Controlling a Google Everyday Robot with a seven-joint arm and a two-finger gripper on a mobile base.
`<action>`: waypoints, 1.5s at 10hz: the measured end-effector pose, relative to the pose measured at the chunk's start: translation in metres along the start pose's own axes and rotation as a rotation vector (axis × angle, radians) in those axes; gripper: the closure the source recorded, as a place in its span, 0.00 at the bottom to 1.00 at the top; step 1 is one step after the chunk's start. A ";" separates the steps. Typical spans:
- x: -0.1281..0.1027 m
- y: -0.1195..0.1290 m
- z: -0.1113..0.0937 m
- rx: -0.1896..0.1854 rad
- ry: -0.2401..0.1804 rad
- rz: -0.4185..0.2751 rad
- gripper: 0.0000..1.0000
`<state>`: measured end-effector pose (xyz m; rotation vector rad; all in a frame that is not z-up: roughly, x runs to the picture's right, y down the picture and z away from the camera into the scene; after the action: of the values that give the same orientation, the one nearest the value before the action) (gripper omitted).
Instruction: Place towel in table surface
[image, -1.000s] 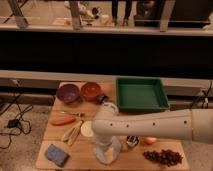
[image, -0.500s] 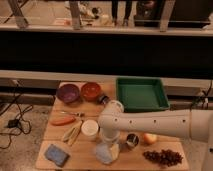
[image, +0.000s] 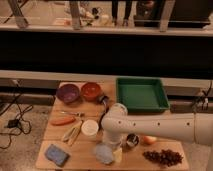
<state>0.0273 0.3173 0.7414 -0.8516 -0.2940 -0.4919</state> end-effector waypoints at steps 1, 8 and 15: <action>-0.002 0.002 0.005 -0.012 -0.005 -0.007 0.20; -0.008 0.004 0.018 -0.049 -0.027 -0.025 0.38; -0.010 0.005 0.019 -0.057 -0.032 -0.033 0.91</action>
<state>0.0206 0.3375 0.7459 -0.9123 -0.3245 -0.5197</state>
